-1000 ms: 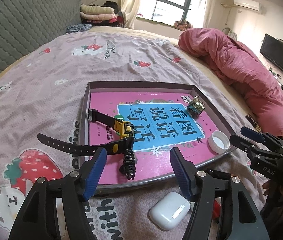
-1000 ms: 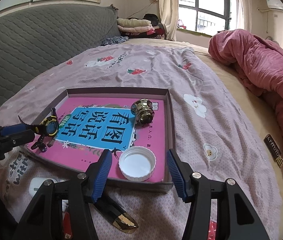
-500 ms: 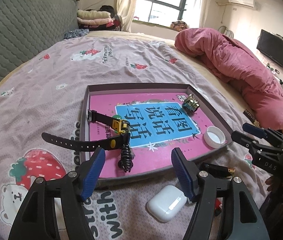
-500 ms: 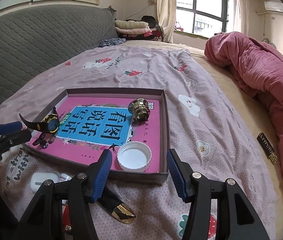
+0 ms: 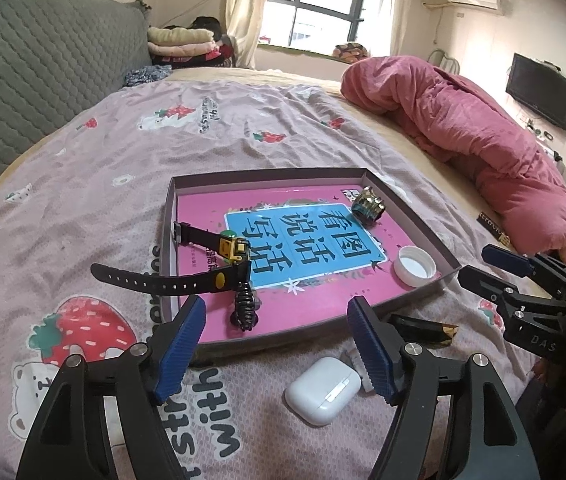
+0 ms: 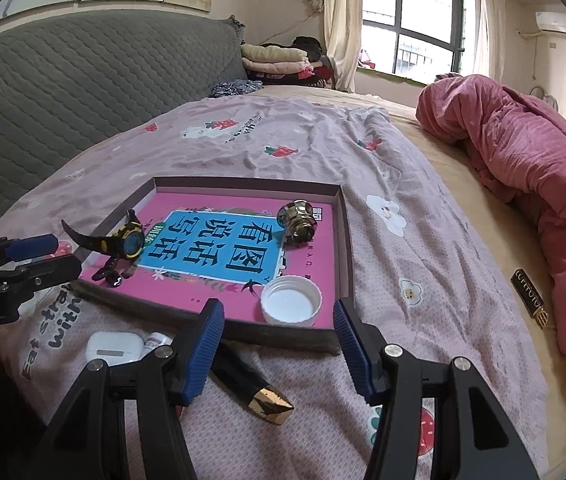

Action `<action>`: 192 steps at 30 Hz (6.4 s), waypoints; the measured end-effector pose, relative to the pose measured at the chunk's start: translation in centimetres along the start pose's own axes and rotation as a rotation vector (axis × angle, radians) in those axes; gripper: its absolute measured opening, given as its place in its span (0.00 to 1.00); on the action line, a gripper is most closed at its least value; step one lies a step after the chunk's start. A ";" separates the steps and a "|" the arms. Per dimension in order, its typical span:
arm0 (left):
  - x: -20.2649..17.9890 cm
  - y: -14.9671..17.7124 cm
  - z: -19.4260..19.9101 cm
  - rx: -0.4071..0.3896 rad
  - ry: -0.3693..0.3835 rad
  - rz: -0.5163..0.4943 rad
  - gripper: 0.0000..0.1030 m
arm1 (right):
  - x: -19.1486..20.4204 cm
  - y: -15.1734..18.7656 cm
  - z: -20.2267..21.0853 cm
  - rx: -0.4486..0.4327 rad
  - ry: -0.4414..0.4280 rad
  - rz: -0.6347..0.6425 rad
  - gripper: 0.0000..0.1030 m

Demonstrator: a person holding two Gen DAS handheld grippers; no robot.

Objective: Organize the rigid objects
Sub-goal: 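Withdraw both grippers from the tray back toward the remaining objects, then move the left gripper toward the white earbud case while the right gripper approaches the red lighter, then close the right gripper on the red lighter while the left gripper grasps the earbud case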

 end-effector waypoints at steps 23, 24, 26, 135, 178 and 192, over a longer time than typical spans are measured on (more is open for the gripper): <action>-1.2 0.8 1.9 -0.002 -0.003 -0.072 0.73 | -0.1 0.8 2.5 0.002 -0.019 -0.047 0.55; -1.2 0.9 2.0 -0.001 -0.003 -0.074 0.73 | 0.0 0.8 2.5 0.002 -0.019 -0.045 0.55; -1.4 1.0 2.1 0.002 -0.004 -0.078 0.73 | 0.1 0.8 2.6 0.001 -0.023 -0.042 0.55; -3.1 7.4 -8.5 0.332 0.036 -0.104 0.62 | 6.3 7.7 -4.6 0.323 -0.167 -0.010 0.26; -3.3 6.0 -3.3 0.241 0.079 -0.054 0.52 | 6.6 5.4 -1.2 0.209 -0.247 -0.011 0.23; -3.6 5.1 -2.1 0.185 0.078 -0.062 0.52 | 6.3 4.4 0.0 0.143 -0.223 0.002 0.23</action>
Point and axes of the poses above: each gripper's, at about its wrist camera, not at the fingertips, and z roughly against the way its jaws point, x to its left, y to its underside, the point moved 9 cm from there along -z, roughly the way its jaws point, and after that the axes turned 3 degrees about y, right-handed, at the moved point
